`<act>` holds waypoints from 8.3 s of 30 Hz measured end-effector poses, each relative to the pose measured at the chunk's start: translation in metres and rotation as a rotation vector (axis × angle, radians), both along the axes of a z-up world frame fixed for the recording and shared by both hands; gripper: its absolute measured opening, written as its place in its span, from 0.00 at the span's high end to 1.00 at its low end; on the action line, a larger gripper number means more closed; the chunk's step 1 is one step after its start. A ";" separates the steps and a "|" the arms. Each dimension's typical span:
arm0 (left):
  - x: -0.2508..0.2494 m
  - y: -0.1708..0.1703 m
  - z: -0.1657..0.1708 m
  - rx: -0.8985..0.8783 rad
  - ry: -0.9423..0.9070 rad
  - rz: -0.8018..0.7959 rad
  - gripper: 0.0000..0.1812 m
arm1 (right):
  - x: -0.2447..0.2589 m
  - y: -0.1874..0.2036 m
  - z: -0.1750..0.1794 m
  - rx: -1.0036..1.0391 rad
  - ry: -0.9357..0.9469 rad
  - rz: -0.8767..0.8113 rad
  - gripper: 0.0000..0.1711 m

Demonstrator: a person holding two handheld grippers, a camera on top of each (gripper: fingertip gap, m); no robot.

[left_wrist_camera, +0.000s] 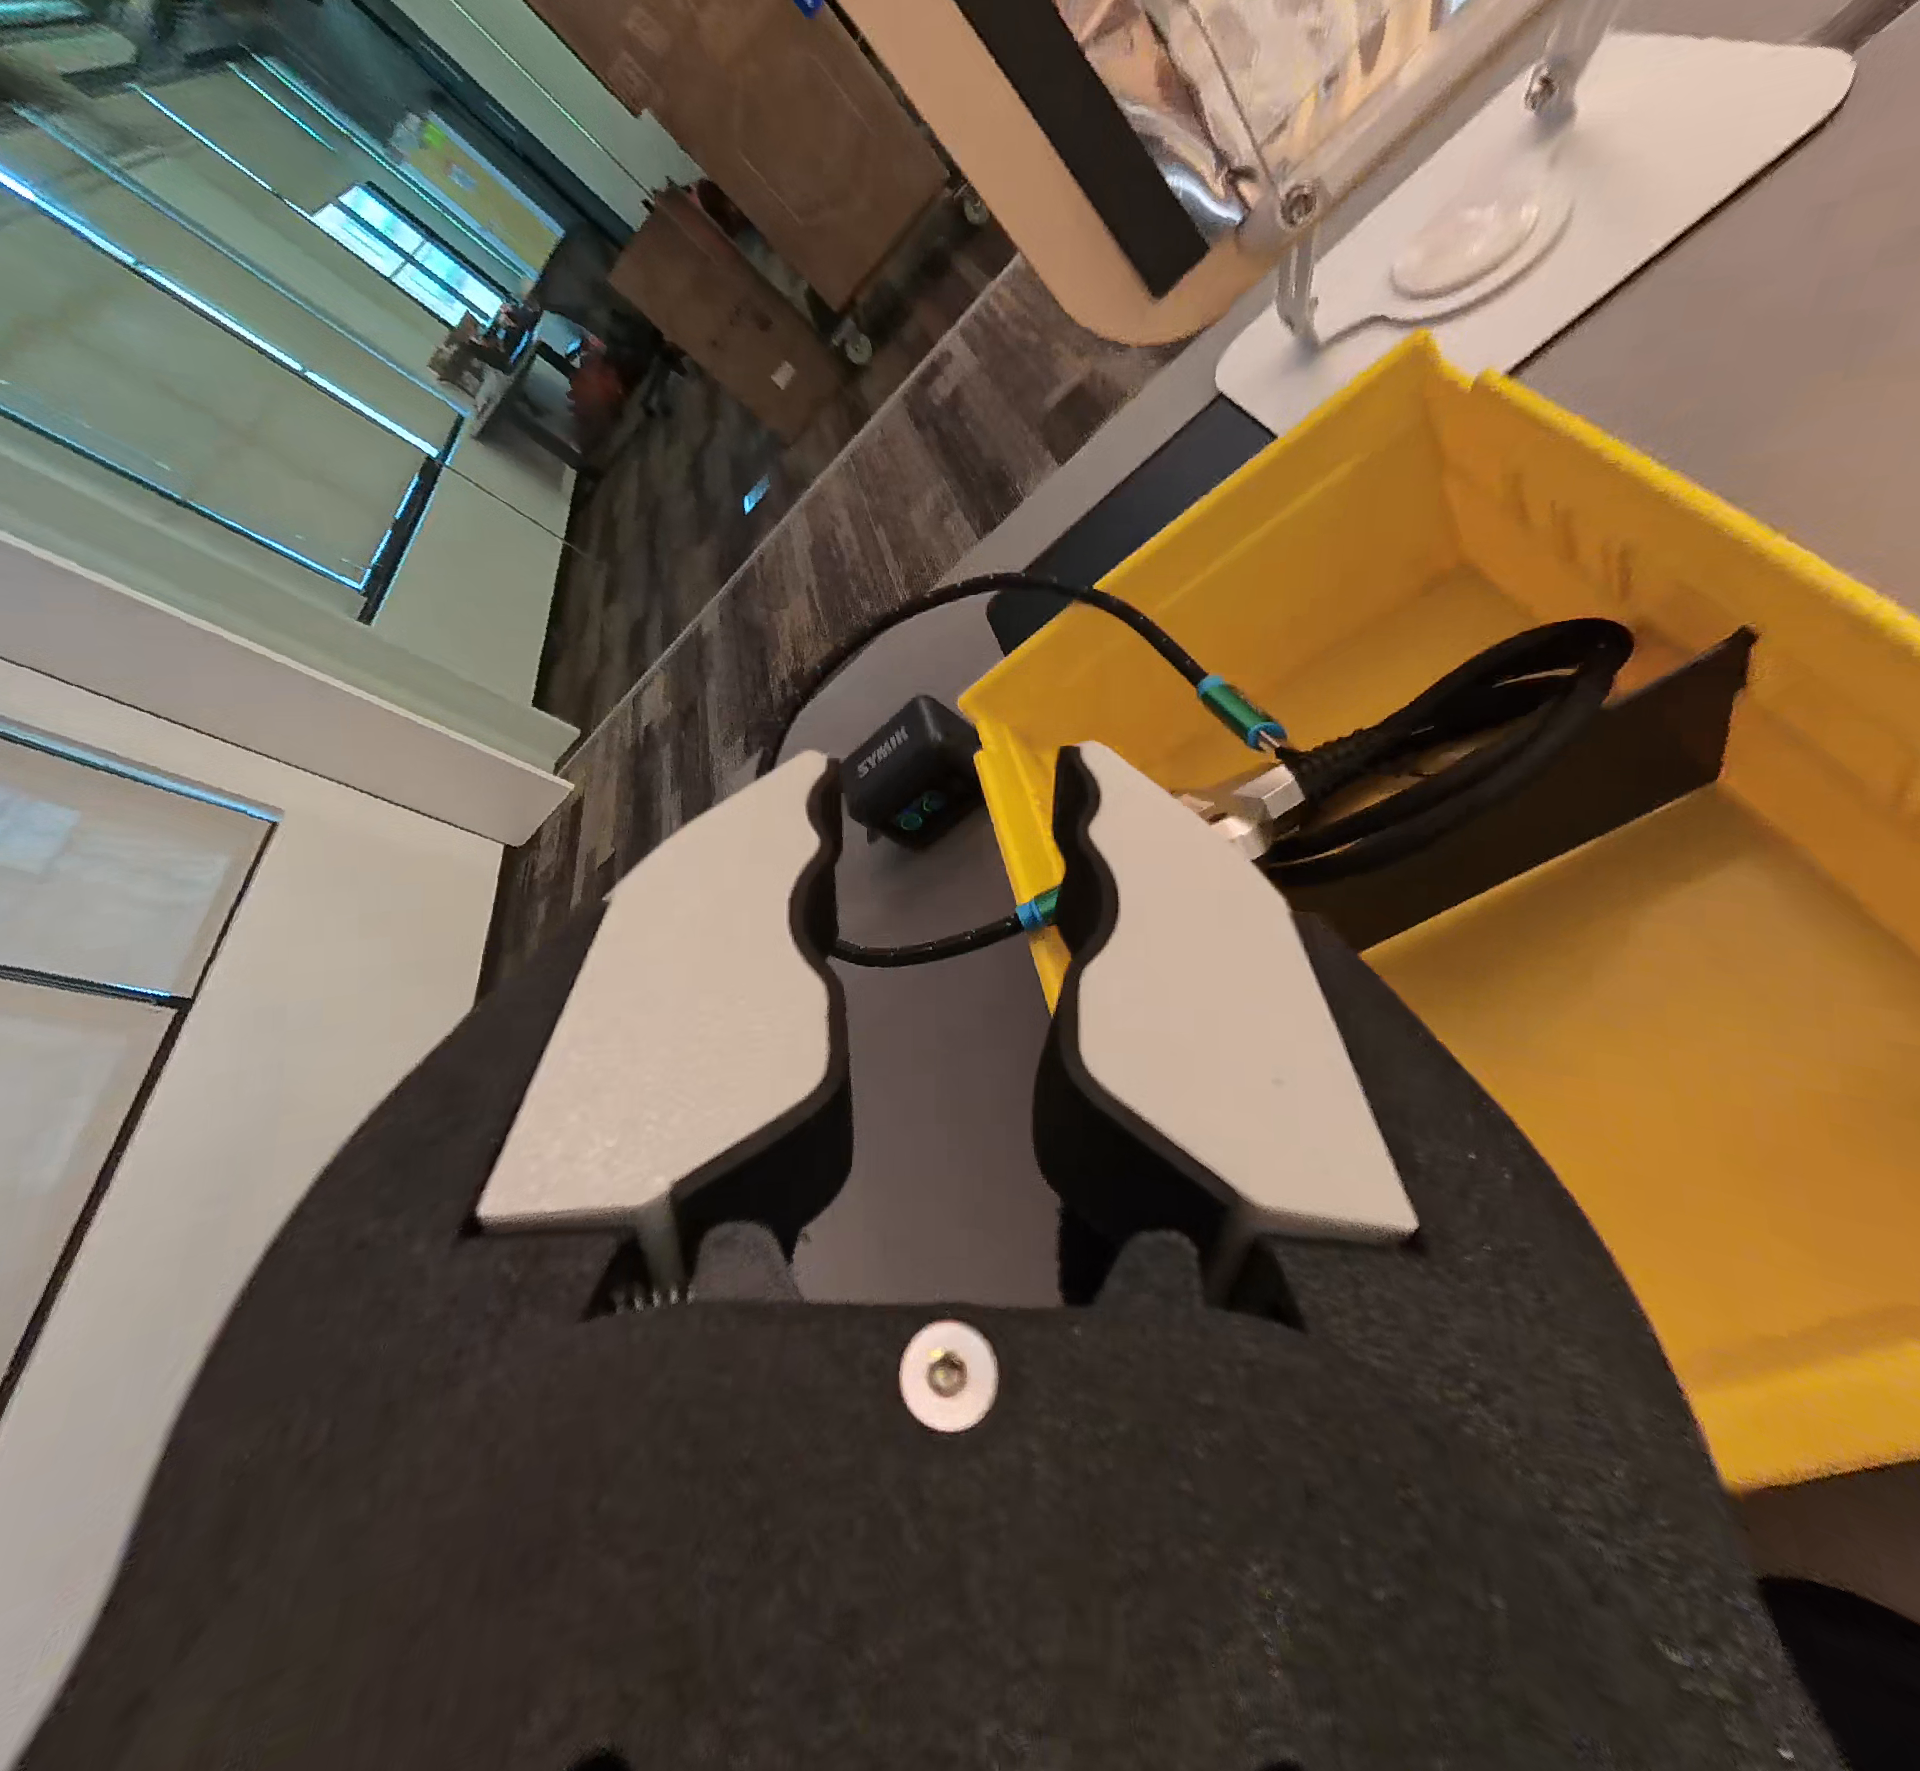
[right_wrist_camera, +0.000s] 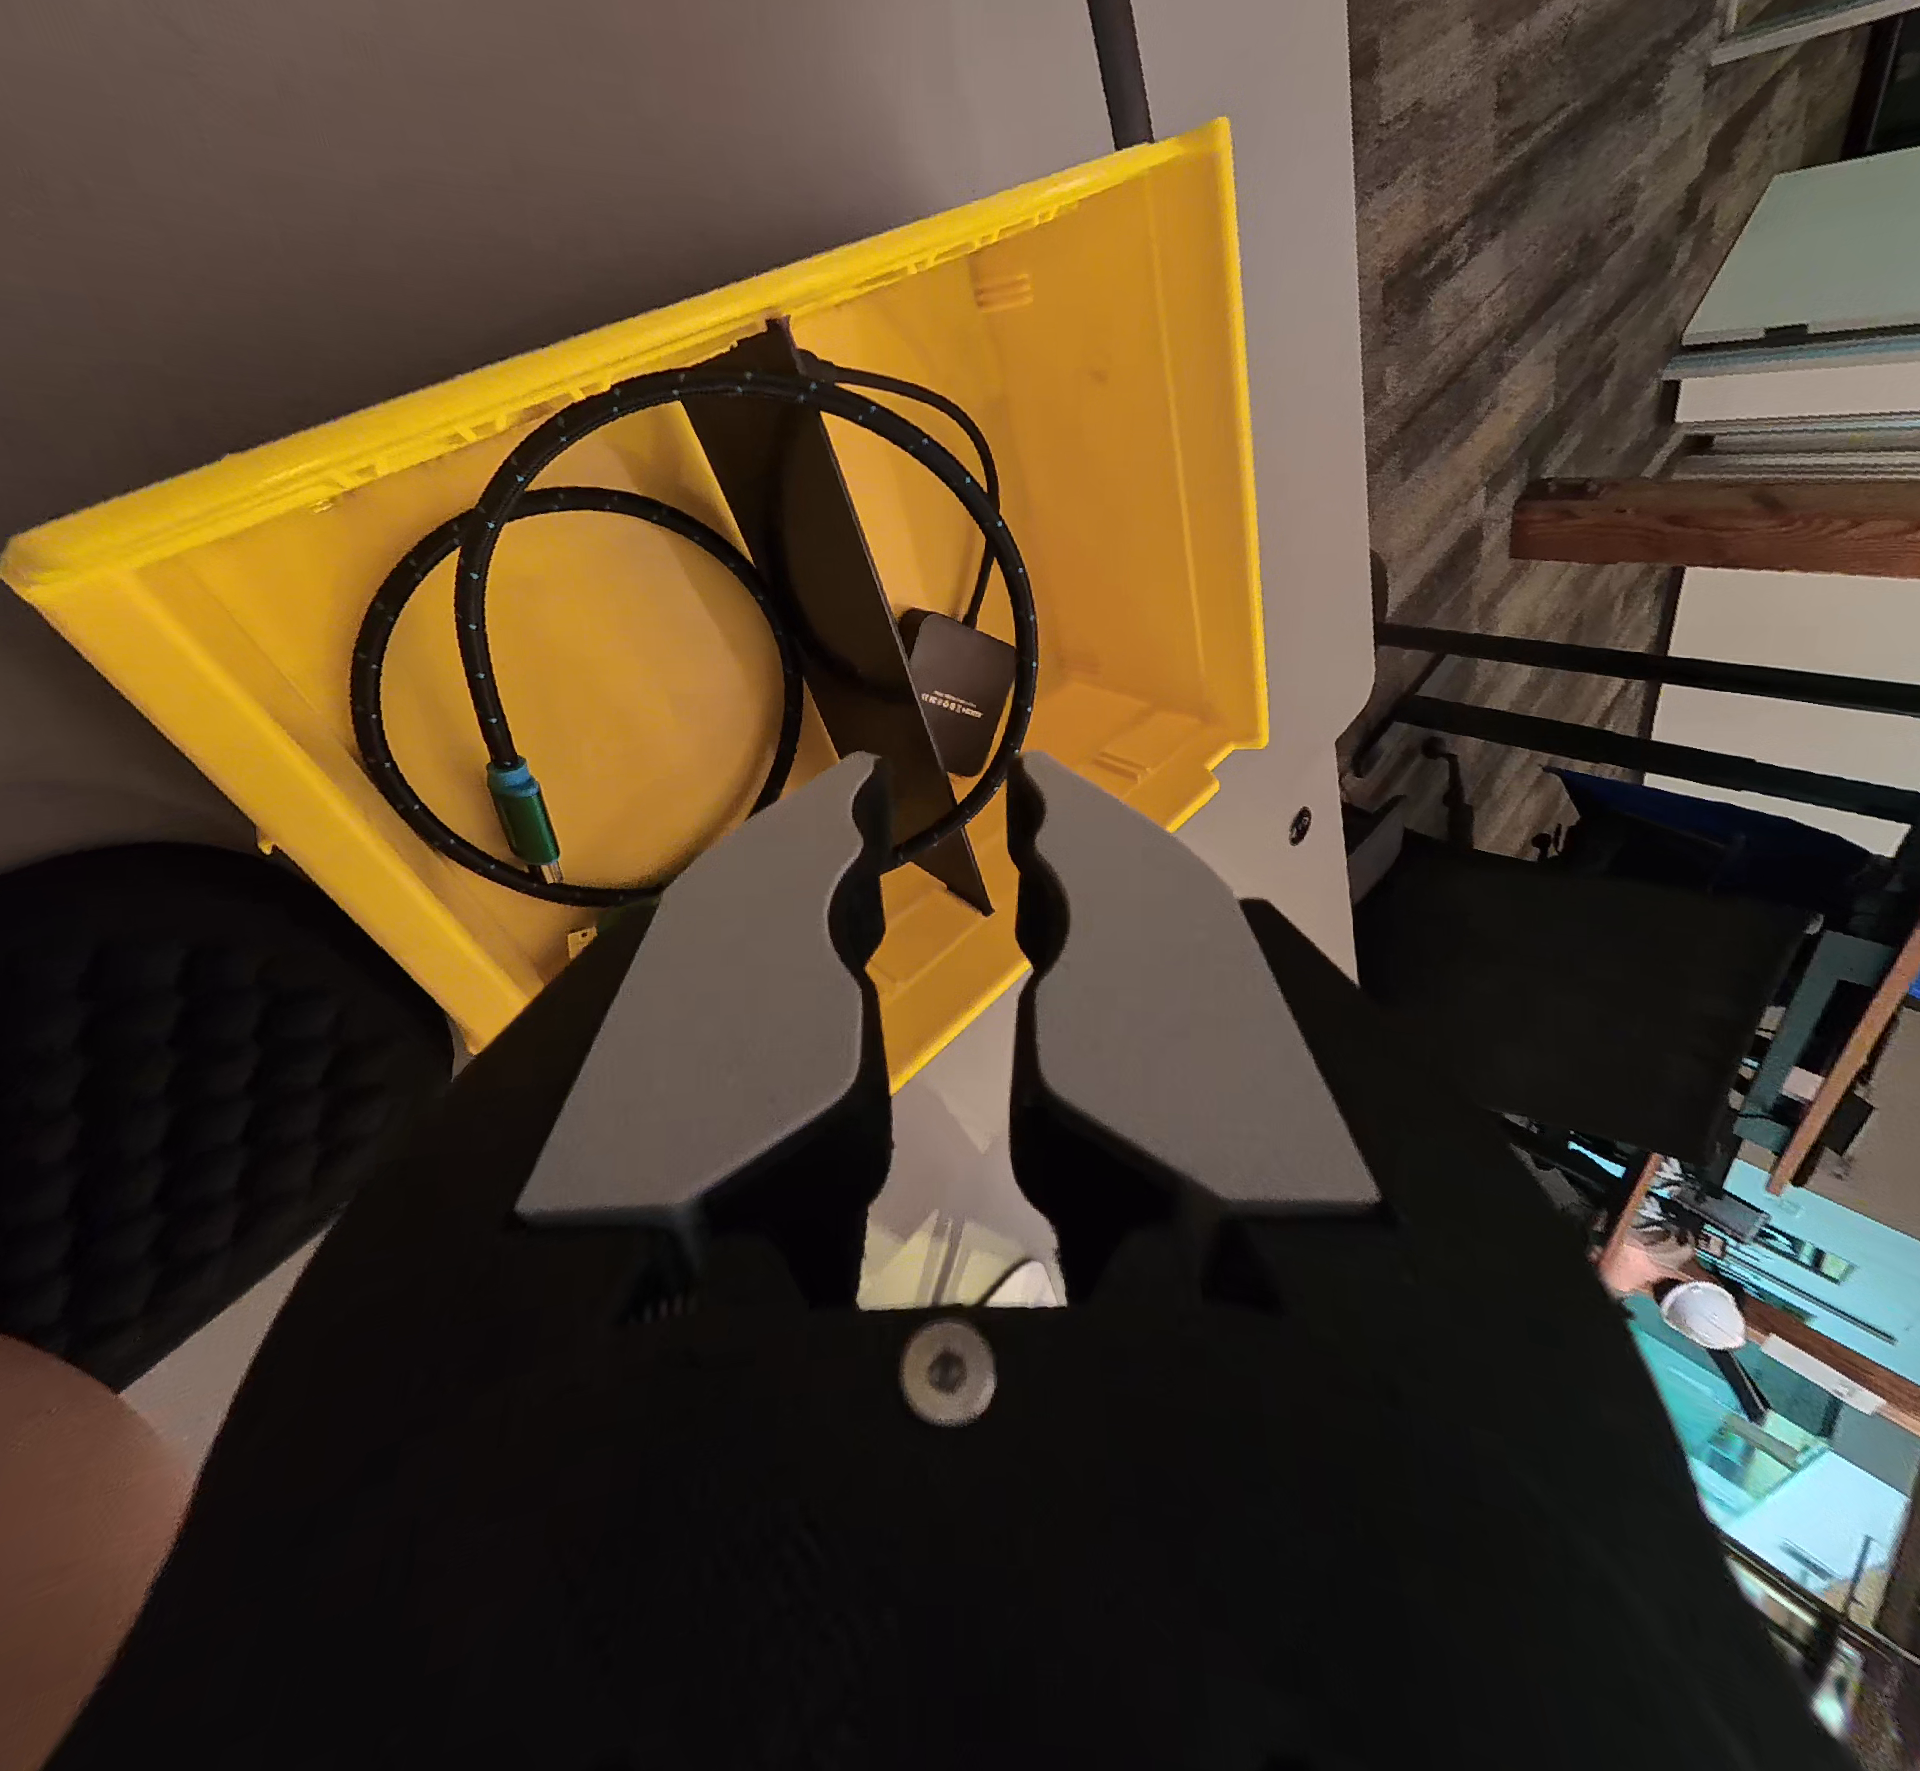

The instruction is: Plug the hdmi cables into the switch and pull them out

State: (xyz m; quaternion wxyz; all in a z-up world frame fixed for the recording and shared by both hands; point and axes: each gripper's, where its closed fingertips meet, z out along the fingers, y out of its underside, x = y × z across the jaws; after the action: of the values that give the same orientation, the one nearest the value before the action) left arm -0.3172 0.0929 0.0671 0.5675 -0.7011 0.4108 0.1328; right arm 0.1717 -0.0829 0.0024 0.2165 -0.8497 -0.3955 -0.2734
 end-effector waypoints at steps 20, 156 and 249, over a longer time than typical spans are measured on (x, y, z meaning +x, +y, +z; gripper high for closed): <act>0.096 -0.043 0.037 0.077 0.460 -0.262 0.77 | 0.037 -0.005 -0.024 -0.110 0.086 -0.126 0.87; 0.192 -0.159 0.058 -1.354 -1.284 -1.085 0.88 | -0.305 0.010 0.109 1.494 -0.476 0.903 0.83; 0.254 -0.111 -0.064 0.519 0.221 -0.780 0.87 | -0.237 0.015 0.007 0.763 1.022 0.065 0.77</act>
State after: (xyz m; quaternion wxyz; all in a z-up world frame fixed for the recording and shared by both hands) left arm -0.0633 -0.0182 0.0033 0.6842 -0.3116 0.6543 0.0815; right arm -0.0654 -0.0676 0.0091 0.6733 -0.7237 -0.1427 0.0515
